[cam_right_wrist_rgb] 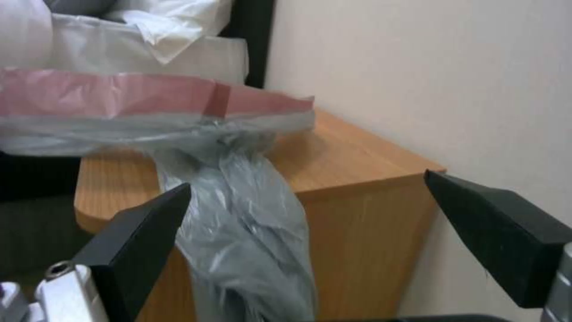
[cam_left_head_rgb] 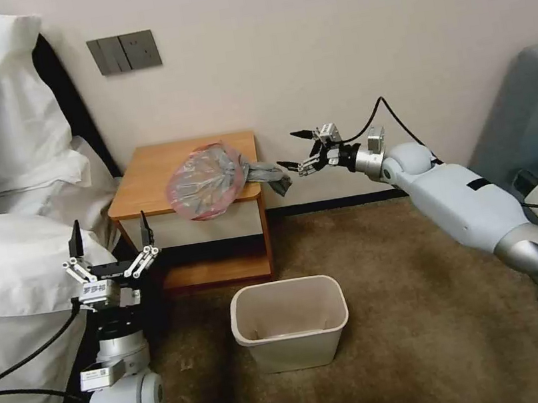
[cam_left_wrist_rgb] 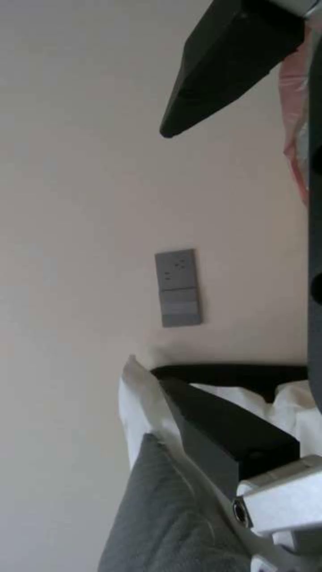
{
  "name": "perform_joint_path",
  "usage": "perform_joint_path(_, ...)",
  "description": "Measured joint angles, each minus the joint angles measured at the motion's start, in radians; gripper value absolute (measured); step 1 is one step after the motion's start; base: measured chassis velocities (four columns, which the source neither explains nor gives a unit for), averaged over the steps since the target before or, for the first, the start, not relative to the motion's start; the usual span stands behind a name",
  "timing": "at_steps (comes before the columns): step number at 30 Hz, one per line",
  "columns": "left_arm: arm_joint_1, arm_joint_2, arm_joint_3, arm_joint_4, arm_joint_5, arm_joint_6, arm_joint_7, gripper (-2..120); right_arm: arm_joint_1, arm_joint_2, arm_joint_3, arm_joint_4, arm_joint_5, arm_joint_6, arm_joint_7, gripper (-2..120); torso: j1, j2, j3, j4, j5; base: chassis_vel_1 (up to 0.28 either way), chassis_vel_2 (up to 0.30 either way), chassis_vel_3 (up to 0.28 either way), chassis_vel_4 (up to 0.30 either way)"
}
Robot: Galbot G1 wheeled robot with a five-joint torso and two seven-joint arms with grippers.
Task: Pick up the garbage bag from the table and place it over the trash can.
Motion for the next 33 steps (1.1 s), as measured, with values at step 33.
perform_joint_path(33,0.007,-0.005,-0.016,0.006,0.012,-0.017,-0.002,100,0.012,0.096,-0.056,-0.078,0.015,0.003,0.021,100,0.0,0.0,0.0,0.0003,-0.0001,0.0,0.0,0.0,0.0)
